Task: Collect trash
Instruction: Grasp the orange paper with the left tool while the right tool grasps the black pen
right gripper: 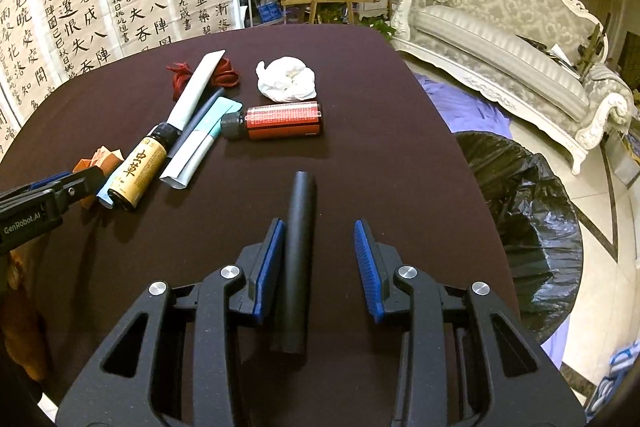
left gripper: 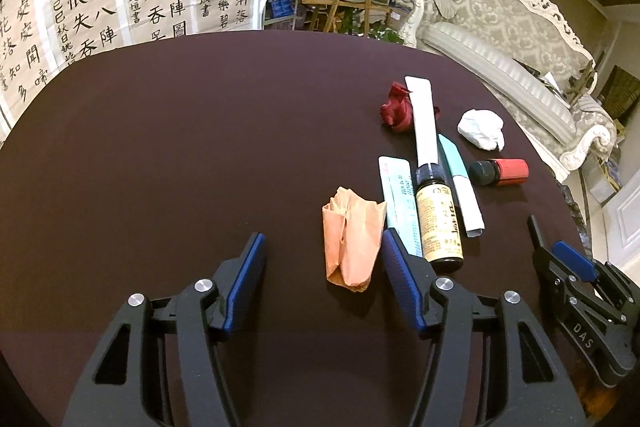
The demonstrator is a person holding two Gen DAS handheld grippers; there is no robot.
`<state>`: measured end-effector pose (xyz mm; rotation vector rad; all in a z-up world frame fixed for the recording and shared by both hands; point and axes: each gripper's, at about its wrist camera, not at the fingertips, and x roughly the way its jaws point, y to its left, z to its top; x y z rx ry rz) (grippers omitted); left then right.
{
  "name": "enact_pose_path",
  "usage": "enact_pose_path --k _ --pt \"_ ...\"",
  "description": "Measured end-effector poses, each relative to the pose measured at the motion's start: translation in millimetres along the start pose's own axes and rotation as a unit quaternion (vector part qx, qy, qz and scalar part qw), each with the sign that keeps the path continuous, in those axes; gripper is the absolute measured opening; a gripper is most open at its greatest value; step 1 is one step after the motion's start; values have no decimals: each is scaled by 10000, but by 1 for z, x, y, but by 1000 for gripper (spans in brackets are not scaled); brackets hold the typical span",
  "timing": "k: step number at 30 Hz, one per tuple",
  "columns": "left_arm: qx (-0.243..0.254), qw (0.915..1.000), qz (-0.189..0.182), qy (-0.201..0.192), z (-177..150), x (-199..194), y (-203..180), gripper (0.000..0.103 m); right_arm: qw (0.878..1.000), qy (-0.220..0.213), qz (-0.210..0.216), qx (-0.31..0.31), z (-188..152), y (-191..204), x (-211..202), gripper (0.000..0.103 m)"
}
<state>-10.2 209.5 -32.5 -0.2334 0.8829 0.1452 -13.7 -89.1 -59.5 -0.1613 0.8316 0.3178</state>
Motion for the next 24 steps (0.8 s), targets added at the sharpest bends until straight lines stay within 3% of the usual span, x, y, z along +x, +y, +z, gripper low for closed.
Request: enact_pose_path --k 14,20,24 --pt "249 9997 -8 29 9 8 -6 59 10000 1 8 -6 1 1 1 35" --pt "333 9994 6 9 10 7 -6 34 10000 3 10 -5 2 1 2 35" --pt "332 9994 -81 -15 9 6 -5 31 10000 -1 5 -12 1 1 1 35"
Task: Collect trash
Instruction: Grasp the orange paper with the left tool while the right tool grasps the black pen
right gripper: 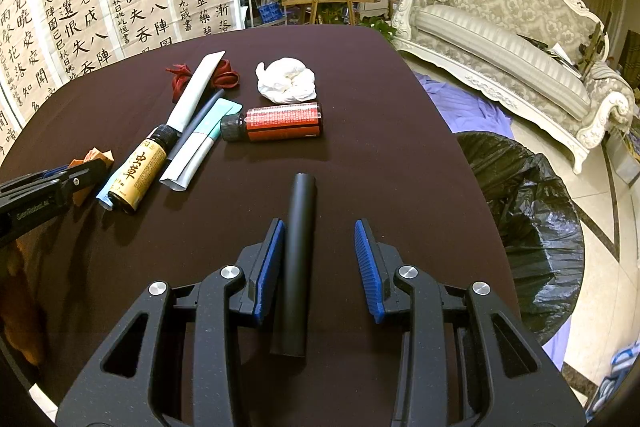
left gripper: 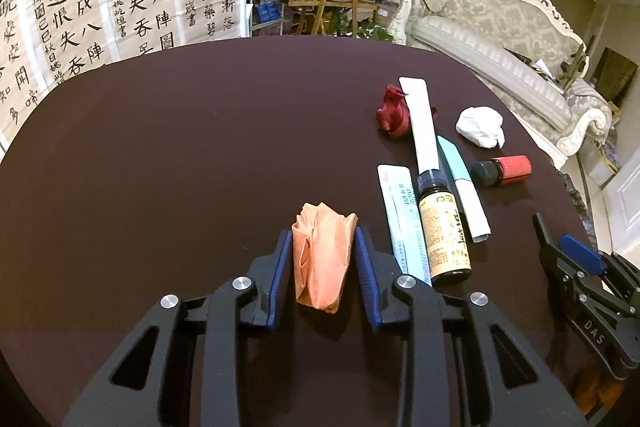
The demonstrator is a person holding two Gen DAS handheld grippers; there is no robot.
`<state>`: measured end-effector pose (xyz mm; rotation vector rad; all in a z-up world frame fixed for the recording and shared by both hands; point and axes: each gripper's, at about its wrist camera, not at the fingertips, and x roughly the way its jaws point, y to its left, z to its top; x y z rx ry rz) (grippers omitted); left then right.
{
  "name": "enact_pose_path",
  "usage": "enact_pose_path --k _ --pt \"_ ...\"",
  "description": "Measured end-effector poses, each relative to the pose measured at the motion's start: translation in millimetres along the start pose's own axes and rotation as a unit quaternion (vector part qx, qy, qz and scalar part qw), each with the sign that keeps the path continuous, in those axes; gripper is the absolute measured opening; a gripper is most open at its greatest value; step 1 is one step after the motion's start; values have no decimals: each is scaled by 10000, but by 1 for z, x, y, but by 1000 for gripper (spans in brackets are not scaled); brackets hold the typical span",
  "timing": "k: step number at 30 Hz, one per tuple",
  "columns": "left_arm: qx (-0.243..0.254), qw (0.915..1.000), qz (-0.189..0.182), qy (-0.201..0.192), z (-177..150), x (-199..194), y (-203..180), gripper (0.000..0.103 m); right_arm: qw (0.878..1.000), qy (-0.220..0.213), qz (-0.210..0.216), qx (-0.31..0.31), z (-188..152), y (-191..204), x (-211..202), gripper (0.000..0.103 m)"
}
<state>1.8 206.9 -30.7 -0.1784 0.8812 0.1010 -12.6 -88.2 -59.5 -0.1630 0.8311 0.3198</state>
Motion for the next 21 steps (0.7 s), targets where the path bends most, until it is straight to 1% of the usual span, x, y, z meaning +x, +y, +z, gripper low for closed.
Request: enact_pose_path --k 2,3,4,7,13,21 --pt "-12 10000 -14 -32 -1 -1 1 31 10000 5 -3 -7 0 0 0 34" --pt "-19 10000 -11 -49 -1 -2 0 30 10000 2 -4 -29 0 1 0 28" --pt "-29 10000 -20 -68 -1 -3 0 30 10000 -1 -9 -48 1 1 0 19" --pt "-83 9999 -54 -138 -2 -7 -1 30 10000 -13 6 -36 1 1 0 13" --pt "-40 9994 -121 -329 -3 -21 -8 30 10000 -46 38 11 -1 -2 -3 12" --pt "43 9979 -395 -510 -1 -34 -30 30 9995 -270 -3 185 -2 -16 -18 12"
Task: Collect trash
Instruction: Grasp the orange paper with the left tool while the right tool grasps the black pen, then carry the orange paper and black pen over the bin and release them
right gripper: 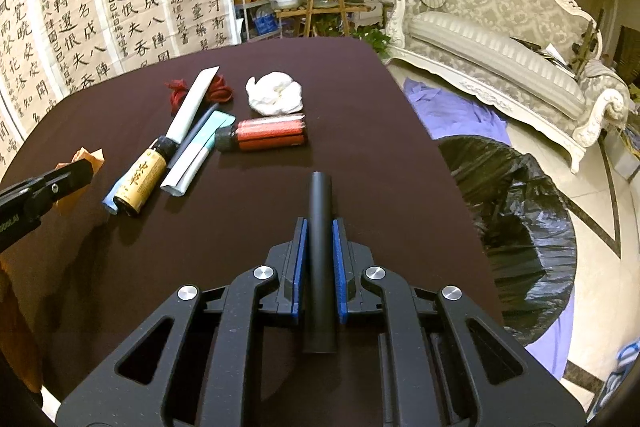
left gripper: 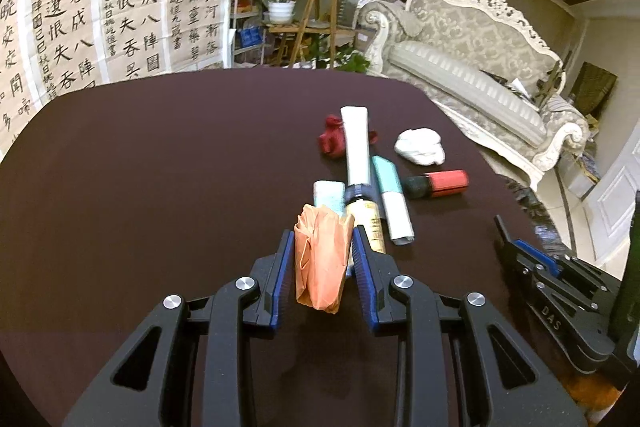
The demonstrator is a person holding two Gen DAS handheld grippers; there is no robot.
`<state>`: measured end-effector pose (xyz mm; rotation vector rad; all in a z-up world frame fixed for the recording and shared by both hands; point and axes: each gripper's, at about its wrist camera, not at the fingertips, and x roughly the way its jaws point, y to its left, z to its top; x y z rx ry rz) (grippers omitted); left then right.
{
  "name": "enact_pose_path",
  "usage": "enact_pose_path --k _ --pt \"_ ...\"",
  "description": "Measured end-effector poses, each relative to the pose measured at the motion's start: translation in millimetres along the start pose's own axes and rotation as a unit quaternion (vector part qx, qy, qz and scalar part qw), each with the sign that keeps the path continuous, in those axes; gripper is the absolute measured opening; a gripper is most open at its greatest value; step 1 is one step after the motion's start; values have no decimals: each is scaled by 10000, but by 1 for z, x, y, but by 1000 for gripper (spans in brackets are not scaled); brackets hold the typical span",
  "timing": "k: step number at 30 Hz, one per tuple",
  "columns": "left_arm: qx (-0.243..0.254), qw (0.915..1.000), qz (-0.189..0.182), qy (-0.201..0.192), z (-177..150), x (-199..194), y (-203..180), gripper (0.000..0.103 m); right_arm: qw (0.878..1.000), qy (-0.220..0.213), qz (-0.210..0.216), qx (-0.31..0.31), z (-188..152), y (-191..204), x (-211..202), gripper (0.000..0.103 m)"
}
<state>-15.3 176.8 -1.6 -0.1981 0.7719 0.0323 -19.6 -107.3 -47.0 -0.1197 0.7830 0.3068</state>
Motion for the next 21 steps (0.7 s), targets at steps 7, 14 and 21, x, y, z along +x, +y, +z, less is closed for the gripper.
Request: enact_pose_path --k 7,14,21 --pt "226 9991 -339 -96 4 0 -35 30 9990 -229 -267 268 2 -33 -18 12" --pt "569 9954 -764 -138 9 12 -90 30 9948 -361 -753 588 5 -79 -25 12" --pt "938 9901 -1044 -90 14 33 -143 30 9890 -473 -1122 838 4 -121 -23 12"
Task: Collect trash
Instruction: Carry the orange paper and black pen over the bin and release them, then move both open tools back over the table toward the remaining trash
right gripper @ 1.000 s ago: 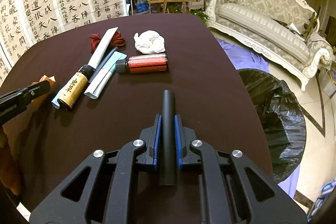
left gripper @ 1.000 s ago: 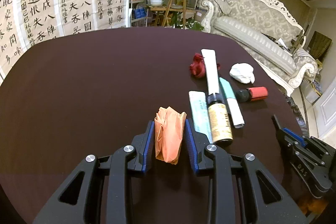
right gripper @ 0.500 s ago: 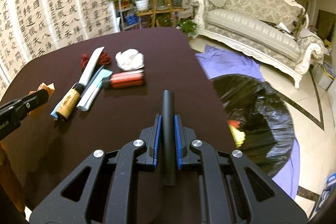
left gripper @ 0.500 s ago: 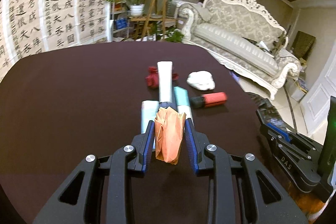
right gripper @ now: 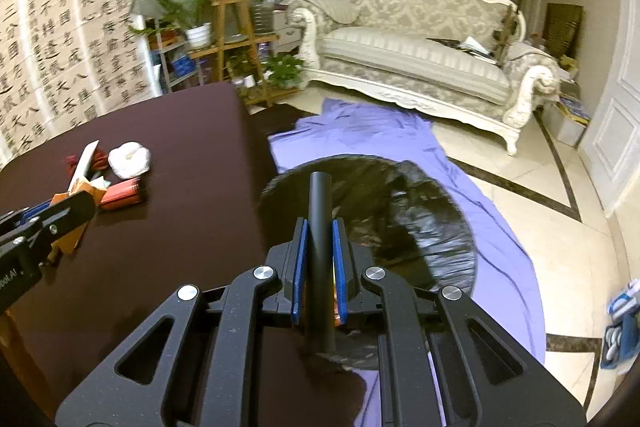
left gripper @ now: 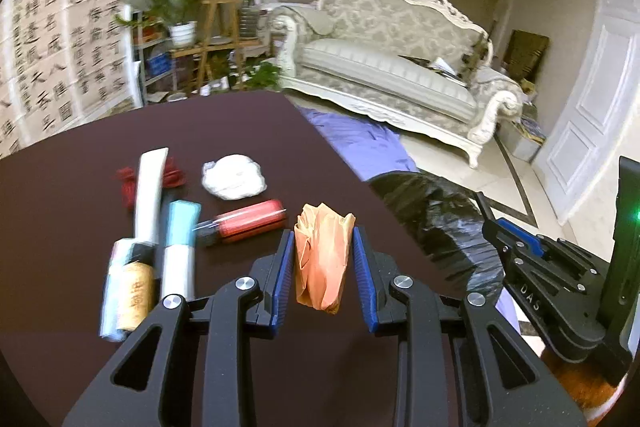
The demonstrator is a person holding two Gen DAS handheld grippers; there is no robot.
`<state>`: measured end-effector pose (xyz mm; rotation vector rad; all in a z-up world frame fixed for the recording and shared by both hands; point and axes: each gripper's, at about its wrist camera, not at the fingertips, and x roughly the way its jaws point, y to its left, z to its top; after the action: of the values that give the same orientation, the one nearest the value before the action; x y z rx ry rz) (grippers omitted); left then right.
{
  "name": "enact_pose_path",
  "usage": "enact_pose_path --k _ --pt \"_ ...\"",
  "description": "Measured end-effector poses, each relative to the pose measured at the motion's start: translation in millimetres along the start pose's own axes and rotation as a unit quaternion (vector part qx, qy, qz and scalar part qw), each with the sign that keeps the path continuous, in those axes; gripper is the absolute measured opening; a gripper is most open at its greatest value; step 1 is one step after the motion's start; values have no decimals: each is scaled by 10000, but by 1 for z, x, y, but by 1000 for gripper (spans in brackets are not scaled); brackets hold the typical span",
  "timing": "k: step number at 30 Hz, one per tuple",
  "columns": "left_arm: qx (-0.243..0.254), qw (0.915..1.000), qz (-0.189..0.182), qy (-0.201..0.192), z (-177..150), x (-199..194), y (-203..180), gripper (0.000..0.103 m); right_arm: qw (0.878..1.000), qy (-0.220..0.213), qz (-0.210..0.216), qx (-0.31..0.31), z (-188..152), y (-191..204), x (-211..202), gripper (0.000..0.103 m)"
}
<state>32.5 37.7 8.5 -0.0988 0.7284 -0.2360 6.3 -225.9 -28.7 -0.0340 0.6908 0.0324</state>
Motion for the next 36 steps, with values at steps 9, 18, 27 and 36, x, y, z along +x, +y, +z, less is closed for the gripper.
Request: enact_pose_path --k 9,18,27,36 --pt "352 9990 -118 235 12 50 -39 30 9997 38 -162 198 0 -34 24 12" --pt "659 9968 -125 426 20 84 -66 31 9994 93 -195 267 3 -50 44 12" --pt "686 9960 -12 566 20 95 -68 59 9986 92 -294 436 1 -62 49 27" --pt "576 9971 65 502 23 89 -65 68 9980 74 -337 537 1 -66 42 36"
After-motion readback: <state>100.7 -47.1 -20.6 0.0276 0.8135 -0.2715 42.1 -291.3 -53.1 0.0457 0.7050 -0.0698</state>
